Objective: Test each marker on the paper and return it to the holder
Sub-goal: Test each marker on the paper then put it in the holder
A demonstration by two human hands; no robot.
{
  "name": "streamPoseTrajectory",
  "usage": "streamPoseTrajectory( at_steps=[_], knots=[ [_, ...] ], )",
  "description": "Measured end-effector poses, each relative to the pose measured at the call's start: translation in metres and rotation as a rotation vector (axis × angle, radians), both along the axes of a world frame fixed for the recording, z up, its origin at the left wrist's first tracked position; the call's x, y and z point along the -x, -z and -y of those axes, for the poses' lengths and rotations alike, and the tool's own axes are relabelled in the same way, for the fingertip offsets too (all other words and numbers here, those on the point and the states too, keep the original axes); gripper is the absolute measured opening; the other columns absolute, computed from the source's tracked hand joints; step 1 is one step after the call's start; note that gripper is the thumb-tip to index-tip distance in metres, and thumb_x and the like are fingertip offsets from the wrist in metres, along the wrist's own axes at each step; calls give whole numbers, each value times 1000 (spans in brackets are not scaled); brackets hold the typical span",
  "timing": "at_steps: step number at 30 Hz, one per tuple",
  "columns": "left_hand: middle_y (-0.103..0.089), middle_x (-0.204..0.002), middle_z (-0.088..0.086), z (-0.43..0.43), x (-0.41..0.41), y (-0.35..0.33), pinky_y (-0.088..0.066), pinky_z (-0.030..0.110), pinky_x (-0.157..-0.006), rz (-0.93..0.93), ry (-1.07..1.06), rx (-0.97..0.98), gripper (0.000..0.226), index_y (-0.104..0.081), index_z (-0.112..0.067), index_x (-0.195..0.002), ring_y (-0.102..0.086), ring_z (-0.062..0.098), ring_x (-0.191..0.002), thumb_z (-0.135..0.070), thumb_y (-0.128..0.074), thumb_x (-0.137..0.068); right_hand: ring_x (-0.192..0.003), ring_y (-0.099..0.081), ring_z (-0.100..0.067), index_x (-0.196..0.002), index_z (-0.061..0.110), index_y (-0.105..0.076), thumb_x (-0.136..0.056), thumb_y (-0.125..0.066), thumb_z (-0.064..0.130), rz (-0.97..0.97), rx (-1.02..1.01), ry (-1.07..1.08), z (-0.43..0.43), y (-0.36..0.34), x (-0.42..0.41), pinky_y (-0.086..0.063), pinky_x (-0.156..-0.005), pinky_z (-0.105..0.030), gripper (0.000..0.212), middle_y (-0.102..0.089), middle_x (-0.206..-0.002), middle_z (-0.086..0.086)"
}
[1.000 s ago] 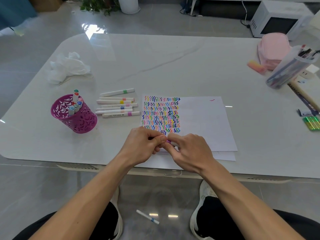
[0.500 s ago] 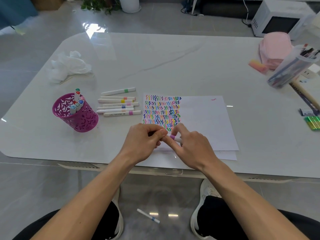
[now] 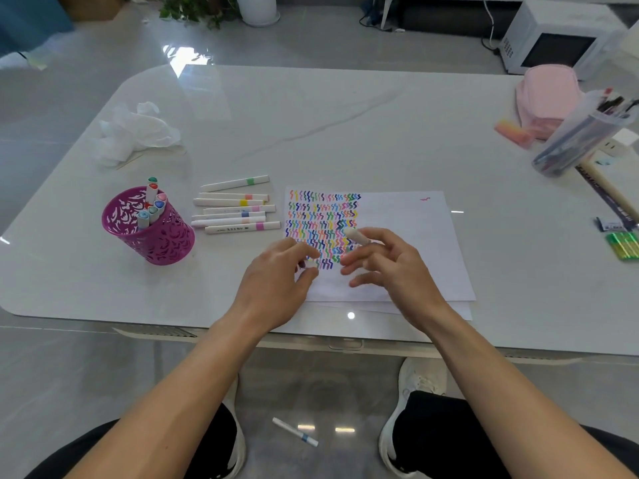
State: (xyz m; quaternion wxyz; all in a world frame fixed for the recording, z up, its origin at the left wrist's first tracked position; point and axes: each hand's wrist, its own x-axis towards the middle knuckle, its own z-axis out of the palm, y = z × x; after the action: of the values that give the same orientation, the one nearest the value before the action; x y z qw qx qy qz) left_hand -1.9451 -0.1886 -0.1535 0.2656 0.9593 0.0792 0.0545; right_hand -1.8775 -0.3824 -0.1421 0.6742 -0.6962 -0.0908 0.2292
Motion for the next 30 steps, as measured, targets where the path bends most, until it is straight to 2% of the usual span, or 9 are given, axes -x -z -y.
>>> streamPoseTrajectory(
  at_steps=[2,3,6,8,11,13,19,26,30],
  knots=[
    [-61,-112,-9,1,0,1,-52,28,-84,-15,19,-61,30,-64,-28,-125,-50,5,-91,-34,-65,-95,-75,-72,-27,-110,8,-64,-99,-65,9,105,65,0,1,4,1,-61,-66,-36,12,-73,-87,-14],
    [-61,-113,-9,1,1,2,-51,28,-84,-20,24,-79,32,-63,-28,-127,-48,5,-91,-34,-65,-96,-71,-70,-26,-104,9,-65,-97,-69,20,138,95,18,1,5,2,-60,-64,-35,14,-72,-81,-12],
    [-62,-114,-9,1,2,4,-49,26,-84,-36,36,-98,33,-62,-28,-128,-46,4,-92,-33,-65,-95,-61,-64,-23,-89,11,-71,-105,-54,41,123,133,93,0,10,5,-54,-58,-33,38,-68,-69,-12],
    [-63,-114,-9,2,2,5,-45,22,-82,-41,42,-113,31,-64,-27,-125,-45,3,-92,-33,-66,-95,-57,-63,-24,-91,12,-73,-108,-48,32,110,136,117,-1,12,5,-52,-54,-34,37,-68,-67,-14],
    [-64,-111,-8,2,2,6,-39,19,-77,-30,43,-136,25,-67,-26,-119,-48,6,-92,-32,-66,-95,-56,-64,-28,-106,16,-60,-103,-57,16,130,135,94,-1,17,4,-52,-53,-36,4,-70,-69,-15],
    [-65,-112,-7,2,2,7,-41,20,-77,-25,42,-147,22,-68,-25,-115,-53,9,-98,-32,-66,-94,-56,-64,-30,-101,12,-51,-98,-64,11,135,134,80,0,21,5,-53,-53,-37,13,-71,-70,-16],
    [-66,-113,-7,1,0,8,-41,21,-78,-28,40,-148,20,-69,-24,-113,-54,11,-104,-32,-66,-94,-57,-69,-38,-88,-3,-50,-92,-71,2,132,106,88,-2,26,9,-57,-52,-39,22,-71,-70,-20],
    [-64,-108,-8,-2,0,5,-39,22,-77,-67,23,-110,16,-70,-25,-106,-49,8,-97,-32,-66,-92,-51,-66,-33,-81,3,-49,-88,-74,4,164,184,107,1,27,7,-52,-48,-36,26,-70,-64,-16],
    [-62,-108,-9,-3,0,5,-44,23,-77,-96,21,-95,16,-69,-25,-106,-46,7,-96,-34,-67,-92,-49,-65,-33,-79,6,-46,-89,-71,3,191,183,178,8,23,-2,-50,-47,-34,27,-69,-63,-17]
  ],
)
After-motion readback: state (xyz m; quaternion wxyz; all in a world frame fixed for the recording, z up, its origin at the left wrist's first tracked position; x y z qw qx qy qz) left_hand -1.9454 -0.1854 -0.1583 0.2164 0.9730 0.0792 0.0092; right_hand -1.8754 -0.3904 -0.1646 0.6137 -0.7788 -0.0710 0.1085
